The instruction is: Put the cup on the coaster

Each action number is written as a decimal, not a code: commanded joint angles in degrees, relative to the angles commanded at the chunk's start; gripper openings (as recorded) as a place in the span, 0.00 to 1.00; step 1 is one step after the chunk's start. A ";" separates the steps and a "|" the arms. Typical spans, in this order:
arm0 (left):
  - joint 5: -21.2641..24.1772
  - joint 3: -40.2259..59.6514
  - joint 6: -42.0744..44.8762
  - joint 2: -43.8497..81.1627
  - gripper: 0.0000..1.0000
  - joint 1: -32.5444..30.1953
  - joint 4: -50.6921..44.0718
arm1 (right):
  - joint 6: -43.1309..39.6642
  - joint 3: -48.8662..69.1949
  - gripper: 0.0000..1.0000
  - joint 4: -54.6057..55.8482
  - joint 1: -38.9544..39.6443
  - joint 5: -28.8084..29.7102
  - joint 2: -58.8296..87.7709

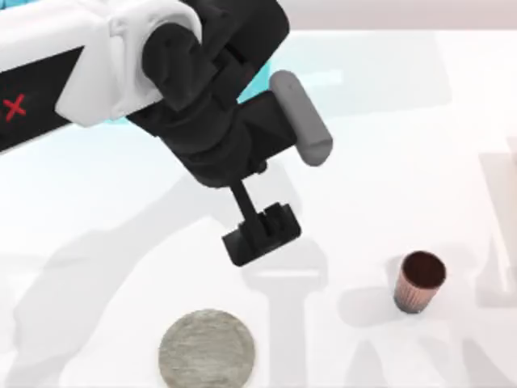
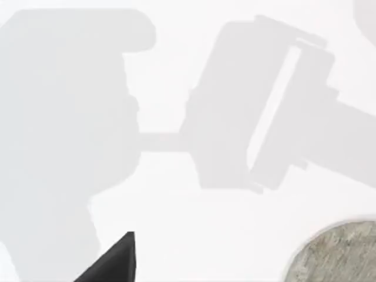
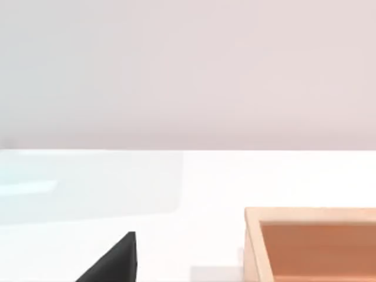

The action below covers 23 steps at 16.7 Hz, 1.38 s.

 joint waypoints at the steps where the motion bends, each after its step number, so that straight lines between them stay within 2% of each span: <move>1: 0.41 5.92 1.28 5.42 1.00 -1.97 -3.55 | 0.00 0.00 1.00 0.00 0.00 0.00 0.00; 7: 2.32 39.76 6.55 32.03 1.00 -10.34 -21.42 | 0.00 0.00 1.00 0.00 0.00 0.00 0.00; 13: 2.80 66.08 8.15 46.76 1.00 -13.35 -32.35 | 0.00 0.00 1.00 0.00 0.00 0.00 0.00; 17: 2.74 75.11 8.12 50.54 1.00 -13.61 -35.51 | 0.00 0.00 1.00 0.00 0.00 0.00 0.00; 23: 2.72 76.19 8.09 50.91 1.00 -13.59 -35.86 | 0.00 0.00 1.00 0.00 0.00 0.00 0.00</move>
